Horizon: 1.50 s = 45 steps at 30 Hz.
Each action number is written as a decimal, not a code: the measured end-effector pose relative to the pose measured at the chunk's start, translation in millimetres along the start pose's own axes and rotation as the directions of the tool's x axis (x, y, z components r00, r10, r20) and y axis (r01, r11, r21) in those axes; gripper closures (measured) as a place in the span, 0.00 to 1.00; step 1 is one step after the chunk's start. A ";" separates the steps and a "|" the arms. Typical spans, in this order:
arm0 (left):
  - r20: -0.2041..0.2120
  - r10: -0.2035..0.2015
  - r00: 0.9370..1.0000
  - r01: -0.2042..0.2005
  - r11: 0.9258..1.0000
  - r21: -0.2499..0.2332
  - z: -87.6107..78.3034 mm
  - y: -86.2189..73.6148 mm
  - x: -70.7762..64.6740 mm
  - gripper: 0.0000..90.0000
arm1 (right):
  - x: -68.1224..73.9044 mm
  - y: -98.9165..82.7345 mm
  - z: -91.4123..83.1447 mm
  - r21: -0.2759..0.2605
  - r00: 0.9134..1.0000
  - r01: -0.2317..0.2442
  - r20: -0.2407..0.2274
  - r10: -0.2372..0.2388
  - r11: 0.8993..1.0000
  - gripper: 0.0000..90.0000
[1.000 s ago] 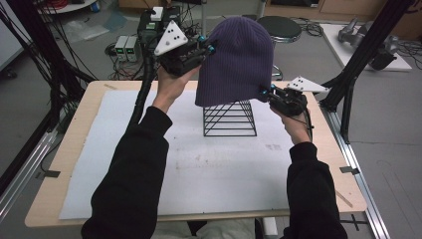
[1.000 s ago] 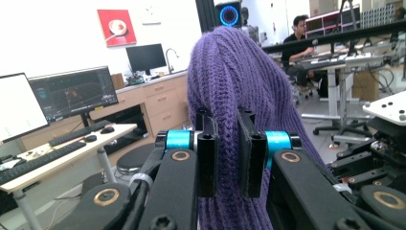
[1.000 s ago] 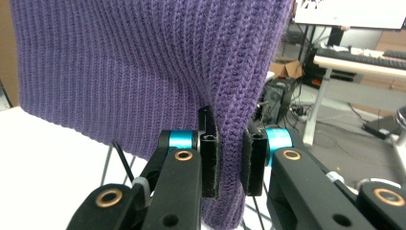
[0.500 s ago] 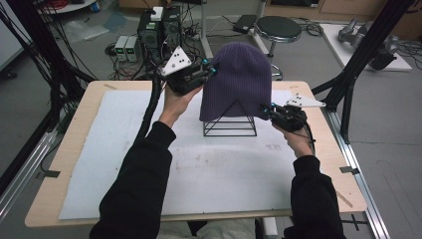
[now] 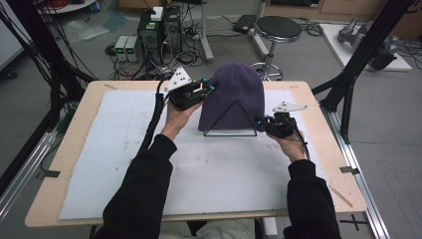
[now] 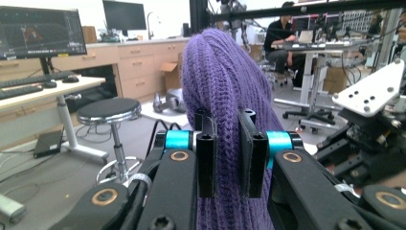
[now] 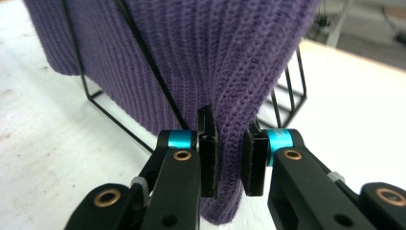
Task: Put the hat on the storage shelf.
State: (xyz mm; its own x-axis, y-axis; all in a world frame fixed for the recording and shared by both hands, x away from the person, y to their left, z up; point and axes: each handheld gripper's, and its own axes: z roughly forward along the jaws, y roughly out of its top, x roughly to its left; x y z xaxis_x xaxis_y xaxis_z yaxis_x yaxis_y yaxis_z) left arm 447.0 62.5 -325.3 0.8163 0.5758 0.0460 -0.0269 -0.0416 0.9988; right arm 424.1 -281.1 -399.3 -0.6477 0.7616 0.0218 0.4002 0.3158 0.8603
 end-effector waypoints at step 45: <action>-0.104 -0.086 0.991 0.095 0.993 0.077 -7.2 -13.9 5.6 0.18 | -7.2 -2.1 -14.2 0.021 0.985 -0.089 0.150 0.085 0.996 0.12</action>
State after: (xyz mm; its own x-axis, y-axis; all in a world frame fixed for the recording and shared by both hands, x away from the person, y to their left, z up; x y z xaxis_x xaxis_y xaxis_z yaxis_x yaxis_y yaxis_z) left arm 447.8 72.2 -338.8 0.7511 0.6591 -0.0389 0.0951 -0.0498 0.9942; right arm 418.7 -295.2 -394.1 -0.5068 0.8619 0.0178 0.4700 0.2589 0.8438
